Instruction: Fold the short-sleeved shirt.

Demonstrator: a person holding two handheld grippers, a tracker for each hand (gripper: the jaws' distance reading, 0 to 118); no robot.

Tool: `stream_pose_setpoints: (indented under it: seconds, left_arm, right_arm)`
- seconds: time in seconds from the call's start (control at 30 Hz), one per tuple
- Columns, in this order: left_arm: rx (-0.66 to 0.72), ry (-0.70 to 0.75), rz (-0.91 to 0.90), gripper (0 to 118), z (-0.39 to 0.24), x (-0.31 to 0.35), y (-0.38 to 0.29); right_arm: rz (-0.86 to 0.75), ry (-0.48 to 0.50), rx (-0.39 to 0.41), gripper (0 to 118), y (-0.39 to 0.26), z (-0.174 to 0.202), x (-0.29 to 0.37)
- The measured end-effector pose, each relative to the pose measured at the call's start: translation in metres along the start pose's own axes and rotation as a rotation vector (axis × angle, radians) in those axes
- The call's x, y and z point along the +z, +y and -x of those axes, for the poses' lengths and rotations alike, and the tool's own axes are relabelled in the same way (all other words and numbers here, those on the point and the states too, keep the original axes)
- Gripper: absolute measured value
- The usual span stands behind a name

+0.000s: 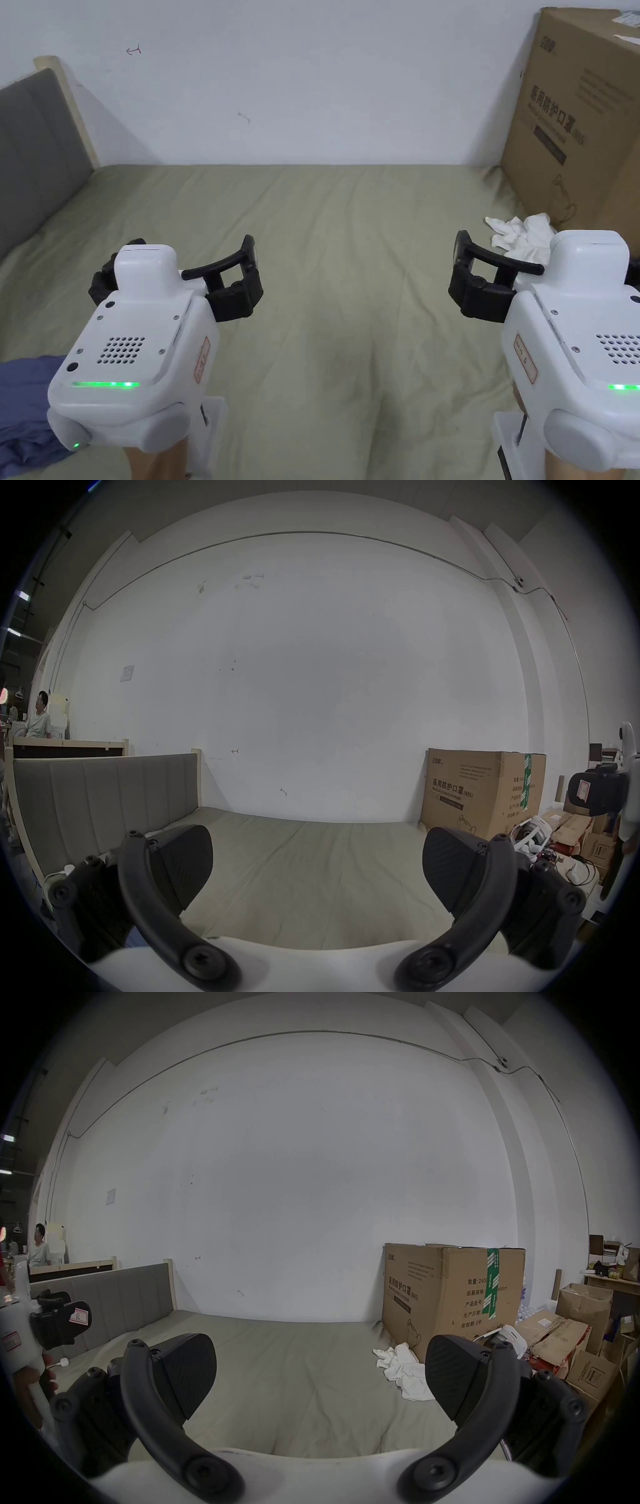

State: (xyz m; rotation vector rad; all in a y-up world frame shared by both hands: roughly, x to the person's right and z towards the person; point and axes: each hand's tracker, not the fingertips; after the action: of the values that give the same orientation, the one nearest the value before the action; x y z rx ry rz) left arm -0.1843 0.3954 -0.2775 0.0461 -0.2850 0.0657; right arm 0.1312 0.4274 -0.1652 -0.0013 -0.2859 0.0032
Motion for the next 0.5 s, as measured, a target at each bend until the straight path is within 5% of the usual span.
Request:
stream_pose_setpoints:
  seconds: [0.5]
  left_arm:
    - [-0.002, 0.000, 0.003, 118, 0.0007, 0.0006, -0.0011]
  right_arm:
    - [-0.002, 0.004, 0.005, 118, -0.0005, -0.0010, 0.0019]
